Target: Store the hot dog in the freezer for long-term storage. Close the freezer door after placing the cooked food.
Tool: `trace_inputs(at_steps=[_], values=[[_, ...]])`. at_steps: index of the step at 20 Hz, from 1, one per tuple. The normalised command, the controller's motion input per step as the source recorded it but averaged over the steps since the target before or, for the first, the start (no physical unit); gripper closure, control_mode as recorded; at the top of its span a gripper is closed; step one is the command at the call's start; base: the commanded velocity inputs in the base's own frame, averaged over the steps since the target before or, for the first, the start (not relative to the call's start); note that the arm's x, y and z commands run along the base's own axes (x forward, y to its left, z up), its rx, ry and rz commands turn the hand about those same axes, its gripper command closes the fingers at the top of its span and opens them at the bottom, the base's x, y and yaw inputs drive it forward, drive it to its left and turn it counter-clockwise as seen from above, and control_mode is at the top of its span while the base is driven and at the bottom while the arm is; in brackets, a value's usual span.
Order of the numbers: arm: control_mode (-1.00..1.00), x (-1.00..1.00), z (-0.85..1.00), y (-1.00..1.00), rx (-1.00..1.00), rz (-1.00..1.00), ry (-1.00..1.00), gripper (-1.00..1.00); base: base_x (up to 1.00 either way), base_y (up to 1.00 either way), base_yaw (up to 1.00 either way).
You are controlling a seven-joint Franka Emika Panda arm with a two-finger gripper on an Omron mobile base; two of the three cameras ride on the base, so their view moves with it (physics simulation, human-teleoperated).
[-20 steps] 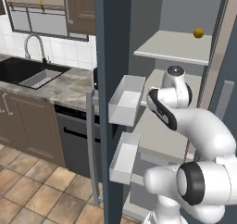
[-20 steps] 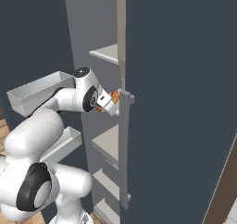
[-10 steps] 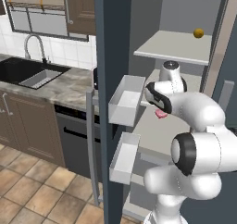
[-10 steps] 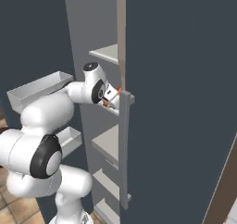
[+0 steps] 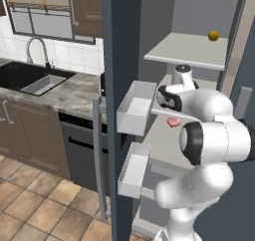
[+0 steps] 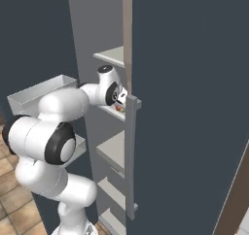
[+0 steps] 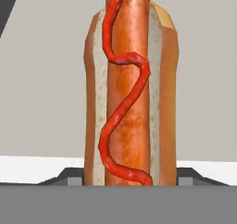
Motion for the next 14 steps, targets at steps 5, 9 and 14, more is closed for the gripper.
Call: trace_inputs(at_steps=[5,9,14], values=[[-1.00,0.31,-0.20,-0.05,0.00,0.00,0.02,1.00,0.00,0.00,0.00],[-1.00,0.31,-0.23,-0.08,0.00,0.00,0.00,1.00,0.00,0.00,0.00],[-1.00,0.38,-0.22,-0.17,0.00,0.00,0.00,1.00,0.00,0.00,0.00]])
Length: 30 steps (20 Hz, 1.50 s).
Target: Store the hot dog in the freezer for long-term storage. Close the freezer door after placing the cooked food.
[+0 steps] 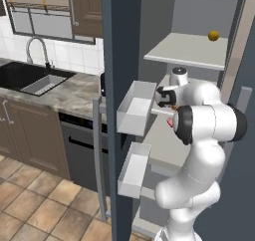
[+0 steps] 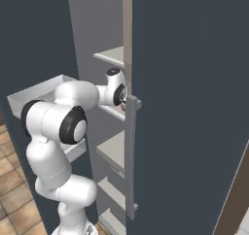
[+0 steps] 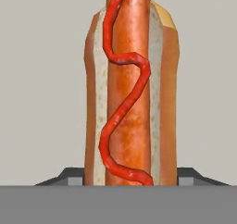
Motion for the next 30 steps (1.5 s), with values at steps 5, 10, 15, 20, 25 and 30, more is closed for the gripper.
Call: trace_inputs(at_steps=[5,10,15,20,25,30], values=[[-1.00,0.37,-0.23,-0.14,0.00,0.00,0.00,1.00,0.00,0.00,0.00],[-1.00,0.22,-0.17,-0.03,0.00,0.00,0.00,1.00,0.00,0.00,0.00],[-1.00,0.06,-0.09,-0.11,0.00,0.00,0.00,1.00,0.00,0.00,0.00],[-1.00,0.00,-0.11,-0.08,0.00,0.00,0.00,1.00,0.00,0.00,0.00],[-1.00,0.00,-0.11,0.00,0.00,0.00,0.00,-1.00,0.00,0.00,0.00],[-1.00,0.00,-0.01,0.00,0.00,0.00,0.00,-1.00,0.00,0.00,0.00]])
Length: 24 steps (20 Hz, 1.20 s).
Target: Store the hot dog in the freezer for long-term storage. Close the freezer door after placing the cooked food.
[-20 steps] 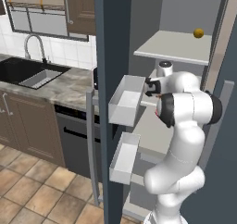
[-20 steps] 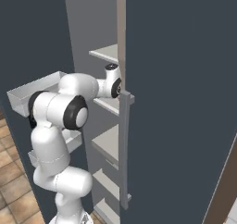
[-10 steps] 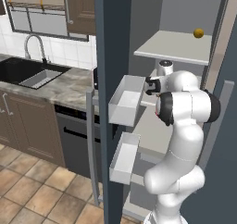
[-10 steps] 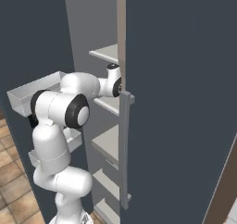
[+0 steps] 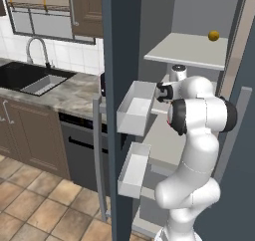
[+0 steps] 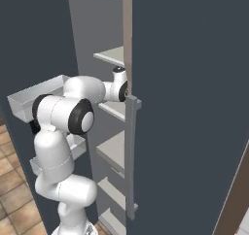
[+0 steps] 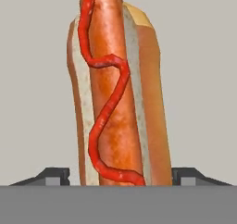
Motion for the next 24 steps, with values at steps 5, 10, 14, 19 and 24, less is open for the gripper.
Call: trace_inputs(at_steps=[5,10,14,19,24], values=[[-1.00,0.00,0.00,0.00,0.00,0.00,0.00,-1.00,0.00,0.00,0.00],[-1.00,-0.11,0.00,0.00,0.00,0.00,-0.01,-1.00,0.00,0.00,0.00],[-1.00,-0.34,0.00,0.00,0.00,0.00,-0.03,-1.00,0.00,0.00,0.00],[-1.00,-0.29,0.00,0.04,0.00,0.00,-0.06,-1.00,0.00,0.00,0.00],[-1.00,-0.12,0.07,0.10,0.00,0.00,-0.01,-1.00,0.00,0.00,0.00]])
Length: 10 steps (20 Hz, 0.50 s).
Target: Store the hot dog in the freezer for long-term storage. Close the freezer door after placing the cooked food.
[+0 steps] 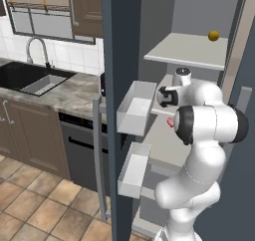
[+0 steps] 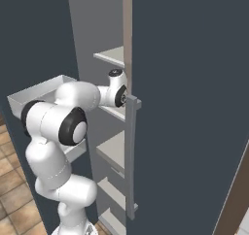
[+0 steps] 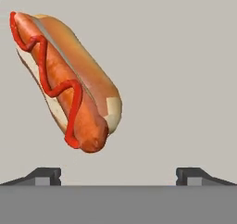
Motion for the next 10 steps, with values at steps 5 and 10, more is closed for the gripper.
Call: trace_inputs(at_steps=[5,10], values=[[-1.00,-0.13,0.10,0.05,0.00,0.00,0.00,-1.00,0.00,0.00,0.00],[-1.00,-0.35,0.10,0.01,0.00,0.00,0.00,-1.00,0.00,0.00,0.00]])
